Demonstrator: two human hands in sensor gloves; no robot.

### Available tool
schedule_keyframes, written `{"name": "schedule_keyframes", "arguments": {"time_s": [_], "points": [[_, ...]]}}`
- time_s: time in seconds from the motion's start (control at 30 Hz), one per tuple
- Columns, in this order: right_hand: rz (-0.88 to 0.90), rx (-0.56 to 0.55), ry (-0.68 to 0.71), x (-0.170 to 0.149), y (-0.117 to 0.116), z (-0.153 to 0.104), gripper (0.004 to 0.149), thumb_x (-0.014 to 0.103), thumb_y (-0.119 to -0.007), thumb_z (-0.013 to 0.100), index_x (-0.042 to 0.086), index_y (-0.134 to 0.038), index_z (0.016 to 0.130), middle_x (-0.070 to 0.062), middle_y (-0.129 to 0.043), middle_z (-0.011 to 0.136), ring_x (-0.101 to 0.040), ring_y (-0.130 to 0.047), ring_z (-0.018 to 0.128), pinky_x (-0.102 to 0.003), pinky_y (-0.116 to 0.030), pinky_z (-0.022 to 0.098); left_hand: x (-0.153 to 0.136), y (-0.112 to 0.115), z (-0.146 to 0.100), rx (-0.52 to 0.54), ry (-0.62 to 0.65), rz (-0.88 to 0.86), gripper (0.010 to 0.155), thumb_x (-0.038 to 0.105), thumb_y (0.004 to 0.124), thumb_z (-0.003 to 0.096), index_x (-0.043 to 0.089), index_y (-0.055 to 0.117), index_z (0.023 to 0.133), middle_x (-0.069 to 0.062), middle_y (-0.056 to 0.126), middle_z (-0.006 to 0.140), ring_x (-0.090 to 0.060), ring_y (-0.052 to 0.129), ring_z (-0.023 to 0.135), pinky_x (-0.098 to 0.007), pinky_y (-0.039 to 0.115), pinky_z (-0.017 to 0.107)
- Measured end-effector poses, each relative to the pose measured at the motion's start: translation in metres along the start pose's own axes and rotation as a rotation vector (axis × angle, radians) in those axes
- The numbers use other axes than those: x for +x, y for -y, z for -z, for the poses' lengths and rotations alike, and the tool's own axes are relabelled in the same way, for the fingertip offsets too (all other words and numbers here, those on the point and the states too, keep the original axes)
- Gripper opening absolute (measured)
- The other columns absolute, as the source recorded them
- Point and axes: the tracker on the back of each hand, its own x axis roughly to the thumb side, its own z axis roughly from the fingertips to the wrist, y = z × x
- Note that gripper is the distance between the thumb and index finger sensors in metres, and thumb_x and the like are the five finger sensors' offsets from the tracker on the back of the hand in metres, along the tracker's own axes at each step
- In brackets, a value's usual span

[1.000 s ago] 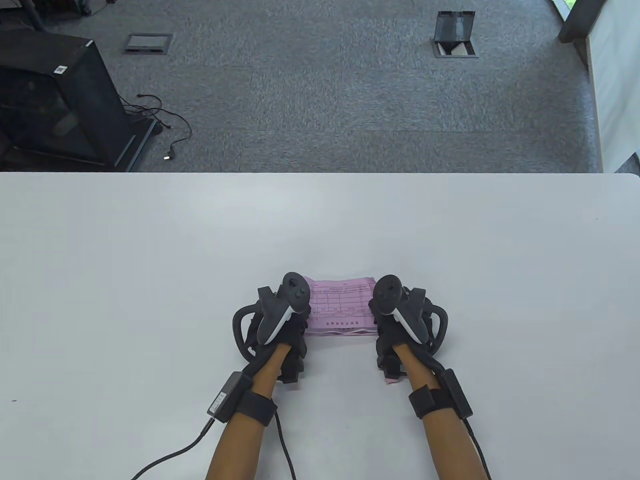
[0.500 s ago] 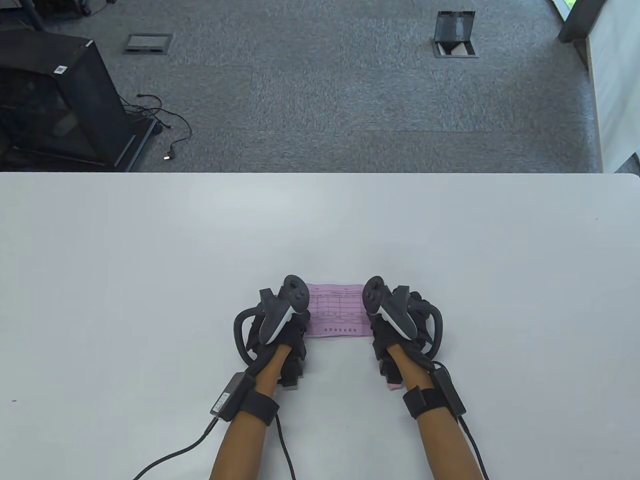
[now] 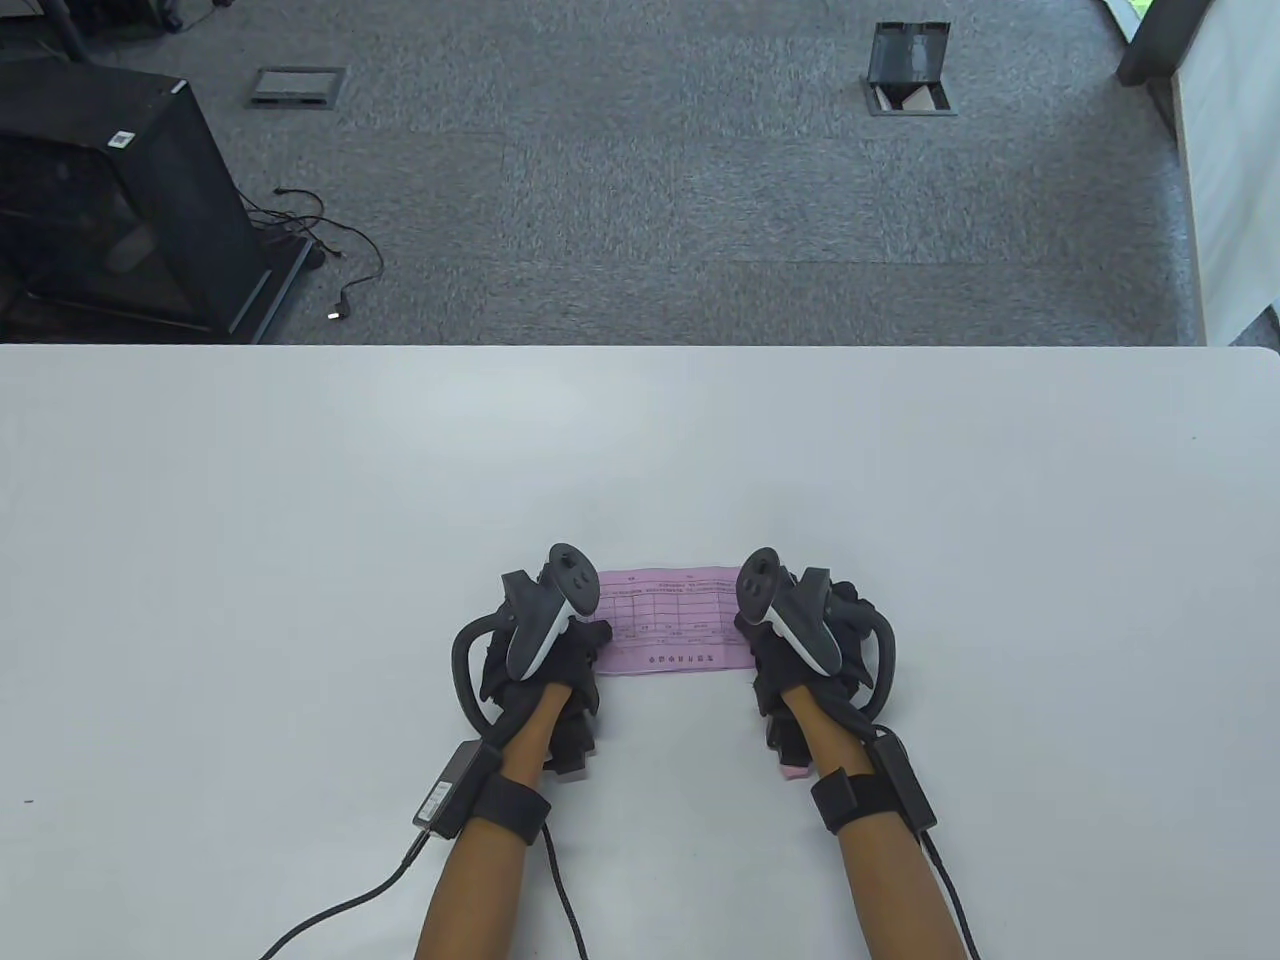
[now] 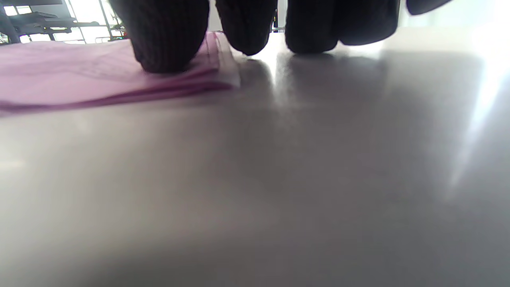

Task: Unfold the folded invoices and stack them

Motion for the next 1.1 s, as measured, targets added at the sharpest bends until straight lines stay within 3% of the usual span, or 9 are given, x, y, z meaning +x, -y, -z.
{"name": "schedule_keyframes", "arguments": {"time_s": [0.3, 0.57, 0.8, 0.97, 1.1], "points": [[0.093, -0.034, 0.026, -0.006, 0.003, -0.003, 0.058, 0.054, -0.073, 0.042, 0.027, -0.063, 0.092, -0.015, -0.066, 0.099, -0.047, -0.063, 0.091, -0.067, -0.050, 0.067, -0.005, -0.001, -0.003, 0.000, 0.037, -0.076, 0.081, 0.050, 0.090, 0.0405, 0.018, 0.059, 0.108, -0.001, 0.098, 0.062, -0.018, 0.098, 0.042, -0.027, 0.083, 0.028], [0.218, -0.114, 0.125, -0.020, 0.024, -0.026, 0.058, 0.054, -0.068, 0.045, 0.027, -0.060, 0.096, -0.016, -0.064, 0.101, -0.047, -0.061, 0.093, -0.069, -0.048, 0.066, -0.021, -0.020, -0.027, 0.153, 0.092, -0.119, 0.079, 0.049, 0.088, 0.0425, 0.018, 0.057, 0.109, -0.012, 0.093, 0.083, -0.027, 0.098, 0.059, -0.033, 0.084, 0.039], [0.190, -0.317, 0.379, -0.040, 0.041, -0.073, 0.060, 0.055, -0.060, 0.047, 0.032, -0.053, 0.101, -0.015, -0.056, 0.109, -0.049, -0.050, 0.101, -0.073, -0.041, 0.068, -0.044, -0.030, -0.074, 0.338, 0.243, -0.089, 0.077, 0.053, 0.083, 0.0442, 0.021, 0.056, 0.109, -0.017, 0.078, 0.103, -0.040, 0.082, 0.086, -0.051, 0.074, 0.061], [0.155, -0.406, 0.438, -0.057, 0.039, -0.102, 0.062, 0.057, -0.057, 0.047, 0.034, -0.049, 0.104, -0.014, -0.052, 0.113, -0.050, -0.044, 0.104, -0.076, -0.038, 0.068, -0.060, -0.019, -0.104, 0.377, 0.335, -0.064, 0.076, 0.057, 0.077, 0.0462, 0.026, 0.054, 0.111, -0.018, 0.063, 0.115, -0.050, 0.058, 0.103, -0.067, 0.055, 0.071], [0.151, -0.393, 0.394, -0.067, 0.027, -0.108, 0.065, 0.058, -0.056, 0.046, 0.033, -0.047, 0.105, -0.015, -0.050, 0.114, -0.051, -0.042, 0.105, -0.077, -0.037, 0.068, -0.065, -0.010, -0.114, 0.381, 0.346, -0.038, 0.076, 0.059, 0.074, 0.0464, 0.027, 0.053, 0.112, -0.018, 0.057, 0.119, -0.052, 0.050, 0.106, -0.073, 0.047, 0.071]]}}
